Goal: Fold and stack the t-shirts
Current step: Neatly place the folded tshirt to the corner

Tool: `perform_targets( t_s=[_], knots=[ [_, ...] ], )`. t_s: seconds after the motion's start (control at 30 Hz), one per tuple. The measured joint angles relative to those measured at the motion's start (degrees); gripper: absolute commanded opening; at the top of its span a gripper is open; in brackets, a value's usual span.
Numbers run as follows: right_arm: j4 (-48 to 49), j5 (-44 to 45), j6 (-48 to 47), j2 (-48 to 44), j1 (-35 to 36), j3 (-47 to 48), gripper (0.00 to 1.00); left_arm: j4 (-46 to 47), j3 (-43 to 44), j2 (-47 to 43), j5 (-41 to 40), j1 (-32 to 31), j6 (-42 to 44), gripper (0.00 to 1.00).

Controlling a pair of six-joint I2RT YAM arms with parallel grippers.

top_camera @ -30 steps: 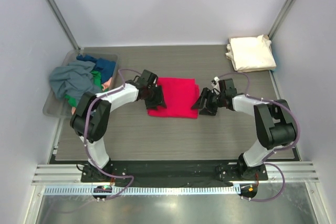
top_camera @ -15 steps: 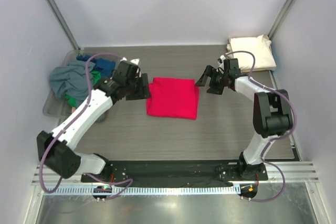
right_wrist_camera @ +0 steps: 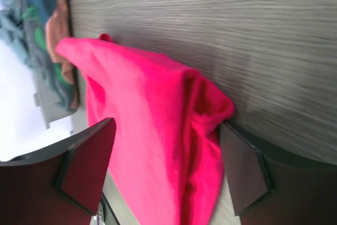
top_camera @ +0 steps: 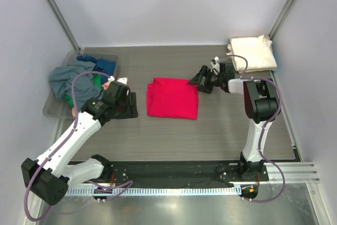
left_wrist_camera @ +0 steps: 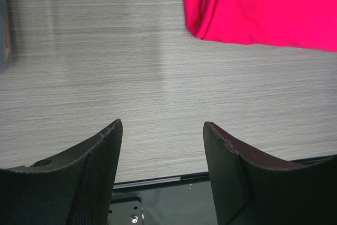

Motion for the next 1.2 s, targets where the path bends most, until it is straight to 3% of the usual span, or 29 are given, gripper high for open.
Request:
perform_targets(
  t_s=[0.07,0.17,0.2,0.27,0.3,0.43,0.57,0.67,0.93,1.2],
  knots=[
    [4.26,-1.84,1.84,1.31,0.96,-0.7,0.77,0.17,-0.52,-0.94,-0.68,0.09,0.0,0.65],
    [9.53,-3.41,4.15,3.06,2.86,-1.46,0.63,0.31,-1.66,-1.64,-1.4,0.26,0.0,0.65],
    [11.41,-4.13,4.87,3.52,3.52,-2.12,0.5,0.33,-2.01,-1.75,-1.53,0.31,0.0,0.65],
    [13.11,-4.44,6.23,4.22,4.42,-3.39,0.38,0.46,-2.95,-2.03,-1.84,0.42,0.02,0.65],
    [13.99,-4.98,7.02,4.7,4.68,-4.02,0.26,0.57,-3.45,-2.27,-1.95,0.48,0.02,0.65],
    [14.86,-6.32,8.48,5.62,4.72,-5.07,0.01,0.39,-4.26,-3.06,-2.43,0.68,0.02,0.65],
    [10.71,-6.88,6.71,5.29,3.54,-3.69,0.01,-0.13,-4.15,-4.85,-3.15,0.68,0.24,0.65],
    [-0.59,-5.44,0.39,4.22,2.21,1.29,0.01,-0.37,-4.15,-7.89,-3.76,0.68,0.39,0.66],
    [-29.86,7.58,-20.26,-0.94,-4.17,23.91,0.01,0.81,-5.31,-16.41,-4.35,0.68,1.2,0.67],
    [-44.09,21.2,-33.62,-0.55,-8.81,45.09,0.01,1.05,-6.01,-14.6,-3.78,0.68,1.68,0.67]
  ],
)
